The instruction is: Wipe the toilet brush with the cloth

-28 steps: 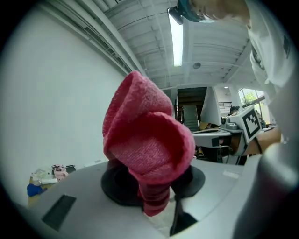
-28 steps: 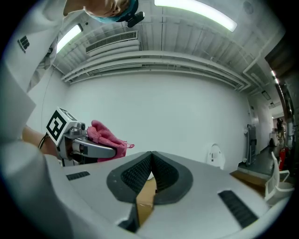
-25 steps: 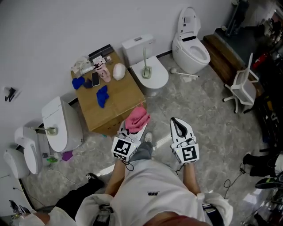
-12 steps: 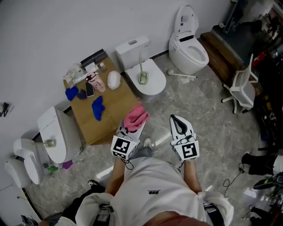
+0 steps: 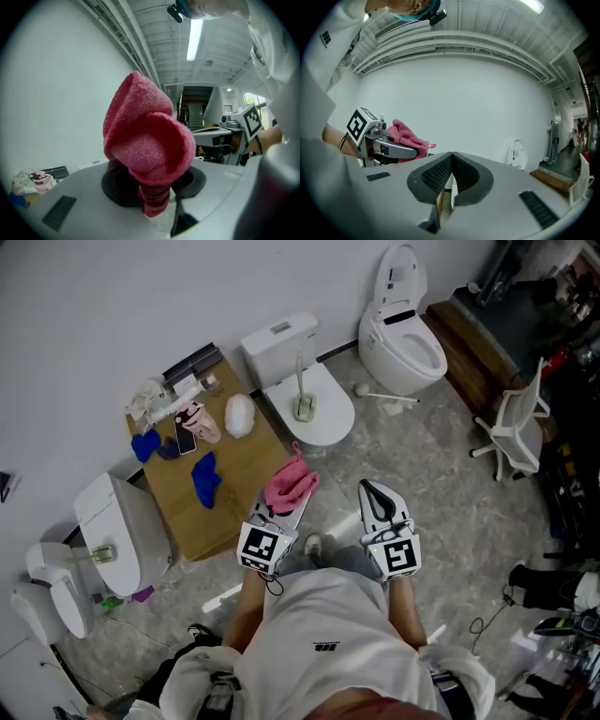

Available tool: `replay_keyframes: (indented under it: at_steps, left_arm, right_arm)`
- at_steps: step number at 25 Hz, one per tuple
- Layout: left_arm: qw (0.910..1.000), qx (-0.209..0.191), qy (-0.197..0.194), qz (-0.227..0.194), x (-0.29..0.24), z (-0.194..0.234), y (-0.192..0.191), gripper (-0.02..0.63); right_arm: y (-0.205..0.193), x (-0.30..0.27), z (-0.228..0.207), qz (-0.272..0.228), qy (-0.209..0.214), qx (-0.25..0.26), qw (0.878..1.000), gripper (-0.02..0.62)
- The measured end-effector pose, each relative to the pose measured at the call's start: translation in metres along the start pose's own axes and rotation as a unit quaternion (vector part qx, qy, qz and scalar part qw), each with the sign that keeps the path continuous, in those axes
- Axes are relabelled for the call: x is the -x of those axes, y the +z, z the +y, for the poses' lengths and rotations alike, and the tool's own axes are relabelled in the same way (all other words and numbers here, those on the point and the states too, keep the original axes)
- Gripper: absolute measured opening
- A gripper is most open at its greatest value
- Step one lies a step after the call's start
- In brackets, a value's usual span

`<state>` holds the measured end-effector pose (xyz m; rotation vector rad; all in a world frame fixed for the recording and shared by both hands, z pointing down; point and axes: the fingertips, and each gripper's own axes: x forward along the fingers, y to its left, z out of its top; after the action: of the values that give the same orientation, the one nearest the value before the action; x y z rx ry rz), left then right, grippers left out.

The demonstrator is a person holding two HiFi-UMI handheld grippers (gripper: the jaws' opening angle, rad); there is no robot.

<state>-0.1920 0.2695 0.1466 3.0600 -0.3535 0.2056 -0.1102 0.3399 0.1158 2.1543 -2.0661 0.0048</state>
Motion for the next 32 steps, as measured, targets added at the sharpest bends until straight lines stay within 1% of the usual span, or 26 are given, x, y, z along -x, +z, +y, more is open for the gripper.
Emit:
replay_keyframes:
  at_steps: [4,10,16,23,32]
  left_arm:
    - [1.0,0.001,0.001,0.003,-0.011,0.014,-0.006,0.141]
    - [1.0,0.001,0.002,0.005,-0.036,0.028,-0.006,0.141]
    - [0.9998,0.004,0.019,0.007,-0.067,0.049,-0.007,0.14]
    - [0.9985,0.013,0.052,0.012,-0.108,0.083,-0.014,0.14]
    - [0.9929,0.03,0.111,0.029,-0.177,0.128,-0.028,0.141]
  right_arm:
    - [-0.003,-0.016,-0.004,0.001,0.004,0.0,1.0,-0.005]
    - [-0.005,-0.042,-0.023,0.001,0.009,0.004,1.0,-0.005]
    - [-0.012,-0.075,-0.045,0.004,0.026,0.003,1.0,-0.005]
    - [-0.026,-0.126,-0.077,0.012,0.065,0.0,0.998,-0.005]
    - [-0.051,-0.202,-0.132,0.034,0.137,0.005,0.99,-0.005]
